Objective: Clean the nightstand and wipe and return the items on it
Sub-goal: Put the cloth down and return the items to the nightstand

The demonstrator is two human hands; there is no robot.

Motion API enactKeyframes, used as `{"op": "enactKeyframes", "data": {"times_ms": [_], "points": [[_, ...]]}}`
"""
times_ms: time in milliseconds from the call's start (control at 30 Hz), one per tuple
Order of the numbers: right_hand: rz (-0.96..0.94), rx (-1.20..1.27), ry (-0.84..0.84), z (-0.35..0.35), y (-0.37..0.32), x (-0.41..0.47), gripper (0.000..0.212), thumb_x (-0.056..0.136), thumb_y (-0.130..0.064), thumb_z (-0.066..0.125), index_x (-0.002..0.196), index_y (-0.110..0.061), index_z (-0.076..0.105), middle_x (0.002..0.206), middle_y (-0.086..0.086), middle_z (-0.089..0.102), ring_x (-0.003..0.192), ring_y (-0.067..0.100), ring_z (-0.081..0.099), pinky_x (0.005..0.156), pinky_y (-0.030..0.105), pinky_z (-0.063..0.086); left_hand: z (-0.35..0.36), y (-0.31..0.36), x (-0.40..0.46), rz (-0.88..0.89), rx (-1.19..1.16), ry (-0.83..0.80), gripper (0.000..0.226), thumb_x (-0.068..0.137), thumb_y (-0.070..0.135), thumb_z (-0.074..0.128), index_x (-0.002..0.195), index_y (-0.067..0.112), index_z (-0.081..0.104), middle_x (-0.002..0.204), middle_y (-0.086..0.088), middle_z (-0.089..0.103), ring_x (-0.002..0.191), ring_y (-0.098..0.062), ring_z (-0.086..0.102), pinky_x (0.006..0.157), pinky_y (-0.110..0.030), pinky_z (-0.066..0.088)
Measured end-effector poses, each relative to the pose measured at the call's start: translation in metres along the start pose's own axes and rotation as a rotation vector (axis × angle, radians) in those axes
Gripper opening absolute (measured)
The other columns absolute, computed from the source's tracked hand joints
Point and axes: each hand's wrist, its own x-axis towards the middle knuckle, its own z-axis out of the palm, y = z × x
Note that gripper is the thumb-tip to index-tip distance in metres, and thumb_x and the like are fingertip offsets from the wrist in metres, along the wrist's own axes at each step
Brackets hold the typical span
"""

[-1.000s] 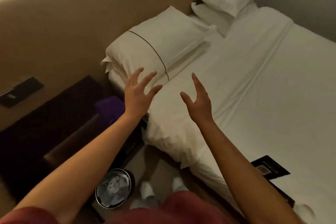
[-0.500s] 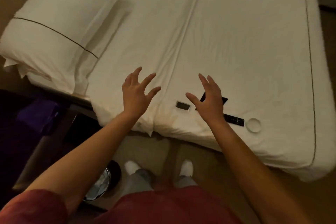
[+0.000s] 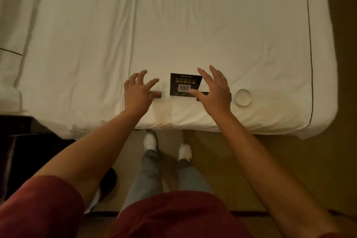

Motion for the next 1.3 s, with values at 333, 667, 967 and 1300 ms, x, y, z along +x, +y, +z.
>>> {"op": "enactKeyframes", "data": {"times_ms": [333, 667, 967, 1300], "points": [[-0.017, -0.135, -0.028, 0.054, 0.024, 0.050, 0.057, 0.091, -0.051, 0.070, 0.142, -0.027, 0.060, 0.153, -0.001, 0.052, 0.133, 0.027, 0.048, 0.108, 0.044, 0.041, 0.071, -0.052, 0.047, 0.256, 0.180, -0.255, 0.053, 0.094, 0.037, 0.067, 0.143, 0.023, 0.055, 0.152, -0.011, 0.048, 0.140, -0.041, 0.037, 0.113, -0.054, 0.032], [-0.002, -0.035, -0.094, 0.063, 0.019, 0.061, 0.023, 0.095, -0.029, 0.065, 0.111, -0.021, 0.079, 0.107, 0.000, 0.078, 0.101, 0.022, 0.069, 0.093, 0.042, 0.052, 0.089, -0.071, 0.067, 0.350, 0.071, -0.208, 0.032, 0.101, 0.030, 0.057, 0.128, 0.017, 0.068, 0.115, -0.016, 0.070, 0.118, -0.043, 0.052, 0.095, -0.051, 0.041], [-0.063, 0.148, -0.139, 0.047, -0.017, 0.079, 0.021, 0.090, -0.029, 0.069, 0.106, -0.022, 0.081, 0.093, -0.013, 0.075, 0.093, 0.008, 0.072, 0.089, 0.028, 0.057, 0.054, -0.093, 0.049, 0.290, -0.037, -0.042, 0.029, 0.099, 0.022, 0.061, 0.124, 0.011, 0.071, 0.102, -0.019, 0.071, 0.104, -0.044, 0.056, 0.082, -0.048, 0.043], [-0.469, 0.159, -0.336, 0.067, -0.155, 0.100, 0.019, 0.092, -0.027, 0.069, 0.106, -0.019, 0.081, 0.091, -0.013, 0.074, 0.089, 0.003, 0.070, 0.085, 0.018, 0.053, -0.023, -0.181, -0.042, -0.128, -0.068, 0.150, 0.031, 0.099, 0.025, 0.060, 0.125, 0.015, 0.072, 0.101, -0.018, 0.072, 0.108, -0.042, 0.055, 0.085, -0.046, 0.041]]}}
